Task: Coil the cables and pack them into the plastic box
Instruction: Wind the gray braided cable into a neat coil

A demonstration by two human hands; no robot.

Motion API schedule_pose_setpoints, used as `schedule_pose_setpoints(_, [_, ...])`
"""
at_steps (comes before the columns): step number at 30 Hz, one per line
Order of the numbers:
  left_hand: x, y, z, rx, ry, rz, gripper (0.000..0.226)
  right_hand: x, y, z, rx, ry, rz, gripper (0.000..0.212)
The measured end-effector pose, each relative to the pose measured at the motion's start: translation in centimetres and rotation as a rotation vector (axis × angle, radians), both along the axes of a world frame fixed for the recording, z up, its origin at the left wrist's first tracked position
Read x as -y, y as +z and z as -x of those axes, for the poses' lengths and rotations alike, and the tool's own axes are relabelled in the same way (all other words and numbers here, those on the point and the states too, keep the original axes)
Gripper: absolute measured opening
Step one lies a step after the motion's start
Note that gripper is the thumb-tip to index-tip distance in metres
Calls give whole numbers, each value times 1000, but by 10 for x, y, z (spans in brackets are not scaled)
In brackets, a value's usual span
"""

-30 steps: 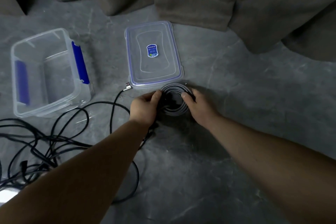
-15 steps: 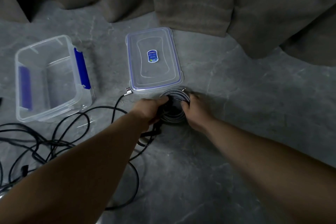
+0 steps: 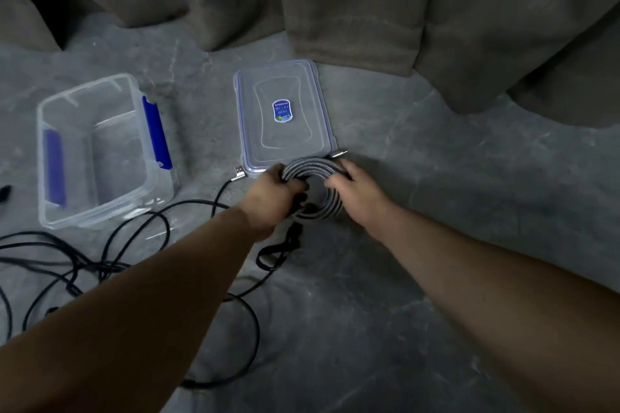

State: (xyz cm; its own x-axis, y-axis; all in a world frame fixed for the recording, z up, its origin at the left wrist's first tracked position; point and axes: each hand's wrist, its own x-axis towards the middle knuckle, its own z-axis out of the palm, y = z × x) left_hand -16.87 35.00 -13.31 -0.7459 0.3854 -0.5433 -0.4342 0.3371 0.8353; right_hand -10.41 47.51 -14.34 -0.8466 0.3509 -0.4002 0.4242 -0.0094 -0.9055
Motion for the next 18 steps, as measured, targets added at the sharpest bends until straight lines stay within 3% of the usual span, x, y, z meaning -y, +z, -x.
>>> schedule_pose_setpoints(4, [9,42,9,-115,-43,18,14,14,52,11,-66,-116,379,9])
schedule_pose_setpoints(8, [26,86,16,-136,-102,-43,17,24,92,17,-149,2,256,9])
schedule_pose_setpoints(12, [38,117,14,-91,-136,-231,24,33,122,21,-195,-35,172,11])
schedule_pose_setpoints(16, [57,129,15,228,18,-613,54,43,138,26,-262,-278,147,6])
schedule_pose_setpoints(18, [66,134,15,305,68,-699,61,51,139,29,-311,-405,182,7])
